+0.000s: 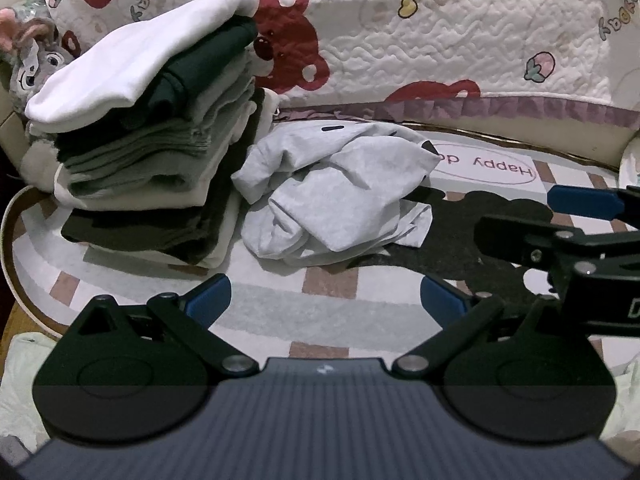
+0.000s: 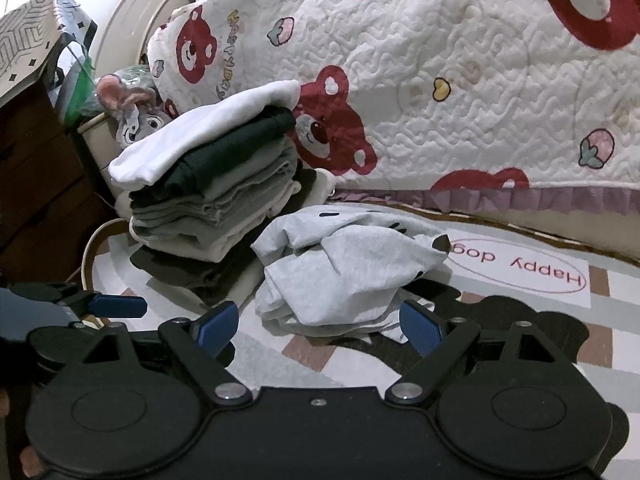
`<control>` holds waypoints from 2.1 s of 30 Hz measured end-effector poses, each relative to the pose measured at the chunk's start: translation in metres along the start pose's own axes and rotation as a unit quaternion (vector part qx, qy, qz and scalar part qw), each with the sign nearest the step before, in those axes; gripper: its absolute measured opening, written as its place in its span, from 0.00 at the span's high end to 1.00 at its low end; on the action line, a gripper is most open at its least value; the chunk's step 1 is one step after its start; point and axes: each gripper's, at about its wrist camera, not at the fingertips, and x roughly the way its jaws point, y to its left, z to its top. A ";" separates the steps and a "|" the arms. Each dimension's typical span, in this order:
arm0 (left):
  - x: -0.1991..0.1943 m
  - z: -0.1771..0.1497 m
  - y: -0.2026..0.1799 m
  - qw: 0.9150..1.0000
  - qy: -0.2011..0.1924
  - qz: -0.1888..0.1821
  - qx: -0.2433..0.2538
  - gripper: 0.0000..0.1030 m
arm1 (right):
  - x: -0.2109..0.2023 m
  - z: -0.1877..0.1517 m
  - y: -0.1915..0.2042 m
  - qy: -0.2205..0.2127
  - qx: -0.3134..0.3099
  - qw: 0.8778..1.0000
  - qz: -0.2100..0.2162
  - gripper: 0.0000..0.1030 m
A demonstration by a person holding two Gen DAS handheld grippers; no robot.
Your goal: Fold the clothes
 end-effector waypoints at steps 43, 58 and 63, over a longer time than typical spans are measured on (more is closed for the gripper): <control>0.008 -0.007 0.000 1.000 0.014 0.007 0.001 0.00 | 0.006 -0.003 0.003 0.008 0.005 1.000 -0.006 0.12; 0.059 -0.007 0.021 0.999 -0.046 0.005 0.012 0.00 | 0.071 -0.014 -0.084 0.080 0.153 0.981 0.088 0.09; 0.110 -0.003 0.031 0.999 -0.008 -0.025 -0.025 0.22 | 0.113 -0.019 -0.117 0.081 0.177 0.975 0.103 0.11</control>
